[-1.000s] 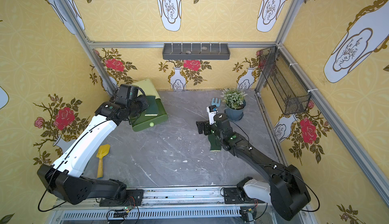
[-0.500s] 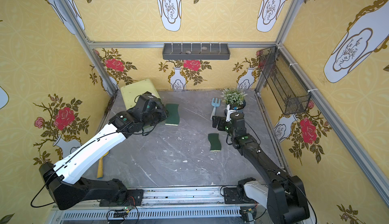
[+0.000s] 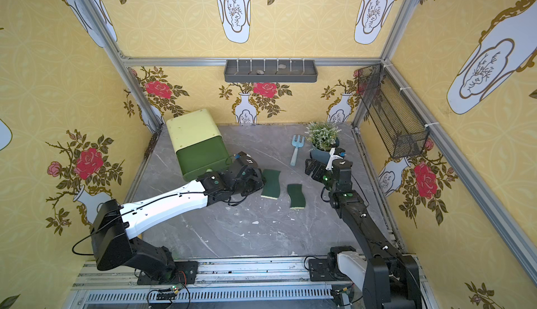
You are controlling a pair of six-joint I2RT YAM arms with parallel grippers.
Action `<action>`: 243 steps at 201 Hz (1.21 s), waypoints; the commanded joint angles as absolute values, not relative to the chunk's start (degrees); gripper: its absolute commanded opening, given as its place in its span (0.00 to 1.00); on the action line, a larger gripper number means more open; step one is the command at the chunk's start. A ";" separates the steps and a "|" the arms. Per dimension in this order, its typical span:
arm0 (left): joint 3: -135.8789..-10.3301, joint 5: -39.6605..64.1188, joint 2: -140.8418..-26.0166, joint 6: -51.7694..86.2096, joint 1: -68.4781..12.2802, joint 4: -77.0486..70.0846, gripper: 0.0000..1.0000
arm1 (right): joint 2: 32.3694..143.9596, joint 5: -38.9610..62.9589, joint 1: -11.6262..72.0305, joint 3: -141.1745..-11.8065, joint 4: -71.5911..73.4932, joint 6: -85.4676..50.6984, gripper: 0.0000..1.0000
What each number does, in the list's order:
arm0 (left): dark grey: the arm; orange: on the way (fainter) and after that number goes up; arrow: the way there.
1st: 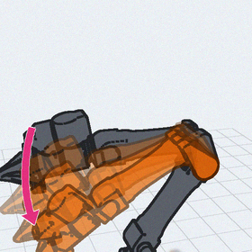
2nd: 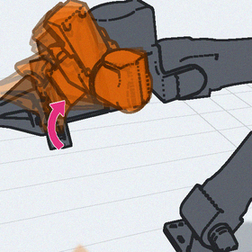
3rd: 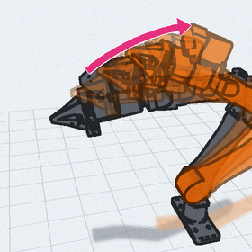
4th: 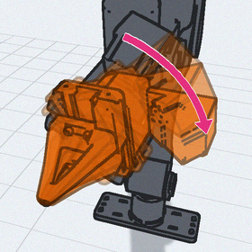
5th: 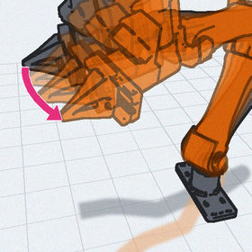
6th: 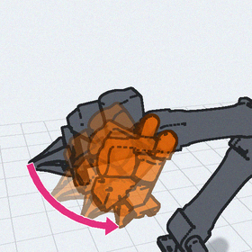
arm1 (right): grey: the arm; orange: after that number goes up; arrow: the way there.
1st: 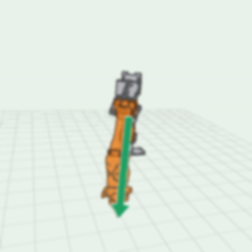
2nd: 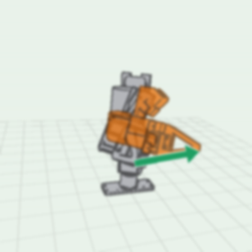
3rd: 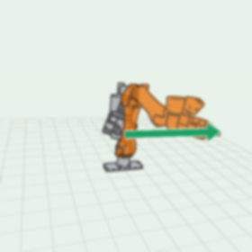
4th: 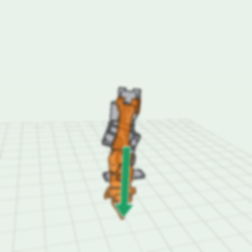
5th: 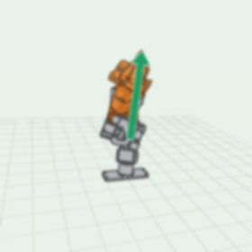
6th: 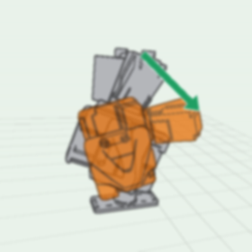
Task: Take the sponge out of the drawer
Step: Place the sponge at the center of the board.
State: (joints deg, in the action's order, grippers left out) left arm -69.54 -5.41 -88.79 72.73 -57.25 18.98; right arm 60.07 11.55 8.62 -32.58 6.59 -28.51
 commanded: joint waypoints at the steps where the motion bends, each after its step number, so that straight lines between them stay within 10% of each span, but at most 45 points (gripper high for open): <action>1: -68.28 -4.67 -90.69 76.62 -58.78 12.45 0.00 | 59.51 11.50 8.35 -32.24 10.53 -29.52 0.99; 243: -65.73 -4.08 -109.70 100.46 -71.80 -3.61 0.00 | 60.33 12.08 7.91 -31.31 11.96 -30.16 0.99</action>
State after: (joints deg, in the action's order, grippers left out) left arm -65.93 -4.84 -108.51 98.02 -71.48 -2.11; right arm 60.25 11.73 7.88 -31.42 9.15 -29.95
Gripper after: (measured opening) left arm 0.069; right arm 0.992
